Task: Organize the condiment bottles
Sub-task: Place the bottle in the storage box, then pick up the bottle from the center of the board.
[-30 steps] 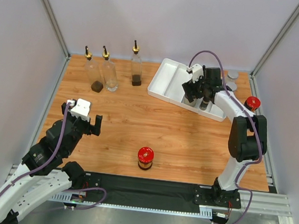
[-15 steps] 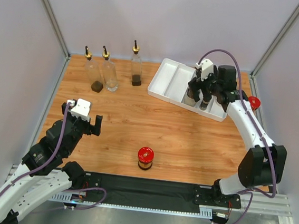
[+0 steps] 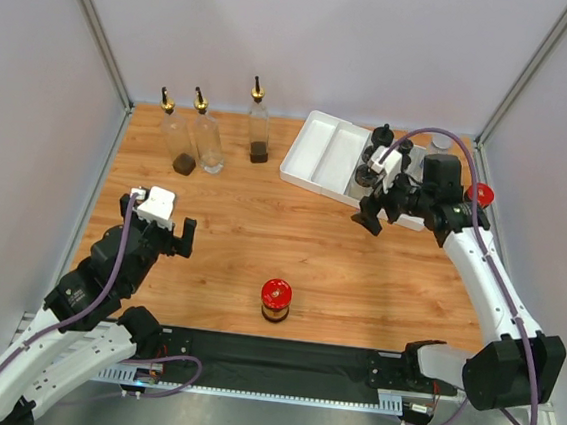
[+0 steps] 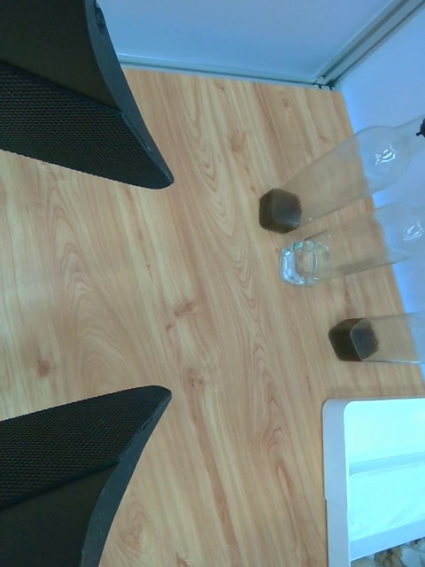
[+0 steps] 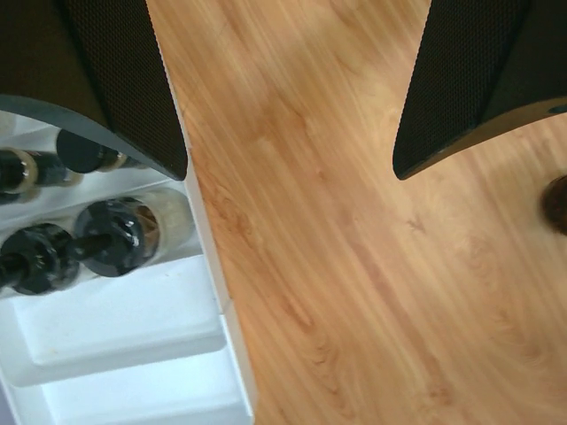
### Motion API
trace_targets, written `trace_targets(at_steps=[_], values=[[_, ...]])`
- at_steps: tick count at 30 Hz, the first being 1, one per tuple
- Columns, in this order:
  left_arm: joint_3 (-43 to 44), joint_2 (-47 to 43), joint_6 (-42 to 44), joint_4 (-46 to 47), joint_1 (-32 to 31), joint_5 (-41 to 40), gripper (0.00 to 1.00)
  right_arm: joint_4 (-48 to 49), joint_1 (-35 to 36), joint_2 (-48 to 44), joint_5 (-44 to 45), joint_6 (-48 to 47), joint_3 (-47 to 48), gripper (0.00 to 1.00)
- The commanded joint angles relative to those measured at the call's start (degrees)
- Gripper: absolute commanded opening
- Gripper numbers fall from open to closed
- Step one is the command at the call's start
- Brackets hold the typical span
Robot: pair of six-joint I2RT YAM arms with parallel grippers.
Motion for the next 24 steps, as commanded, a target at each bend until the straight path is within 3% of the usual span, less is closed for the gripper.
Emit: trace_targets(at_steps=[1,8,24], values=[[-0.2,0.47,0.84,1.62,0.22,0.85,1.0,-4.93,0.72,-2.77,-10.66,-7.46,-1.48,1.0],[-0.29,0.47,0.76,1.62,0.13,0.85,1.0,-11.96,5.02,-2.77,-14.9,-14.86,-3.16,1.0],[-0.29,0.82,0.84,1.53,0.22,0.59,1.0,-10.91,16.1,-2.25,-11.91,-19.96,-6.14,1.0]])
